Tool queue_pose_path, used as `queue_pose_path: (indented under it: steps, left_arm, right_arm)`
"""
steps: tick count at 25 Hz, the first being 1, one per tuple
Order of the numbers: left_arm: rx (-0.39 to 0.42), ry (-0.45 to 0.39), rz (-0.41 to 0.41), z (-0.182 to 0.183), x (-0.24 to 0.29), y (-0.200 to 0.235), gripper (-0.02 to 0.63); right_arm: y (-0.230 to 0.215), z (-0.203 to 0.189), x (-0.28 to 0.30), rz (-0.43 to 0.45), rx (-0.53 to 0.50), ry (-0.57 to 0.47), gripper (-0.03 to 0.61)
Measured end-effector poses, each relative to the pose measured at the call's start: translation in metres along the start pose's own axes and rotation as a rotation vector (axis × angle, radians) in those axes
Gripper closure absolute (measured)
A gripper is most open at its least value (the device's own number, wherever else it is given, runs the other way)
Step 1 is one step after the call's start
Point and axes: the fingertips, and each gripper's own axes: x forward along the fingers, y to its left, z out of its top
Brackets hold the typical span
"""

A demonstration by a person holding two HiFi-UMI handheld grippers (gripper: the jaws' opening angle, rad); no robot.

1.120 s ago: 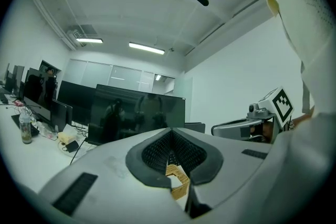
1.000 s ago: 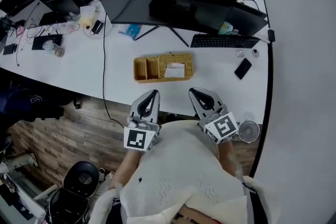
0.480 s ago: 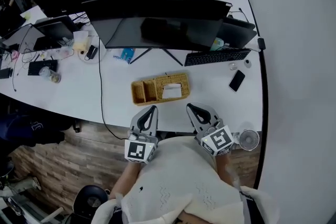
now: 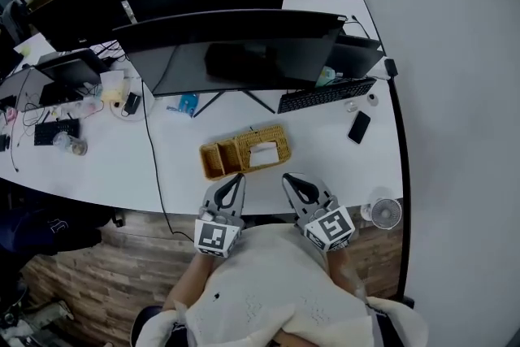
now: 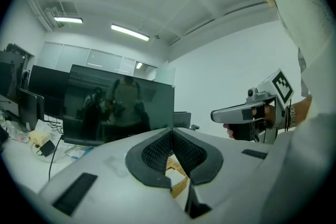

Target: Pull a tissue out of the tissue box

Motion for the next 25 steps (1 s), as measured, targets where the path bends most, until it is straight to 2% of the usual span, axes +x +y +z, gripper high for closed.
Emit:
queue_pose_path:
  steps: [8,15,20,23,24,25]
  left_arm:
    - [0.046,0.095,-0.091,-0.038,0.022,0.01,0.6]
    - [0.125,0.187,-0.201,-0.077,0.041,0.003,0.598]
    - [0.165,0.284,-0.328,-0.112,0.059,-0.015,0.597]
    - [0.215,0.338,-0.374,-0.137,0.067,-0.023,0.595]
    - [0.231,0.355,-0.386,-0.144,0.07,-0.025,0.586]
    - [0.248,0.371,-0.397,-0.149,0.074,-0.027,0.546]
  right_arm:
    - [0.002,-0.01,-0.003,-0.095,0.028,0.029,0.577]
    - [0.0,-0.025,-0.02,-0.213,0.064,0.063,0.577]
    - [0.0,-0.034,-0.039,-0.303,0.091,0.086,0.577]
    - [0.001,-0.04,-0.051,-0.343,0.109,0.104,0.577]
    - [0.0,-0.042,-0.054,-0.352,0.111,0.108,0.577]
    - [0.0,-0.044,-0.056,-0.362,0.113,0.11,0.577]
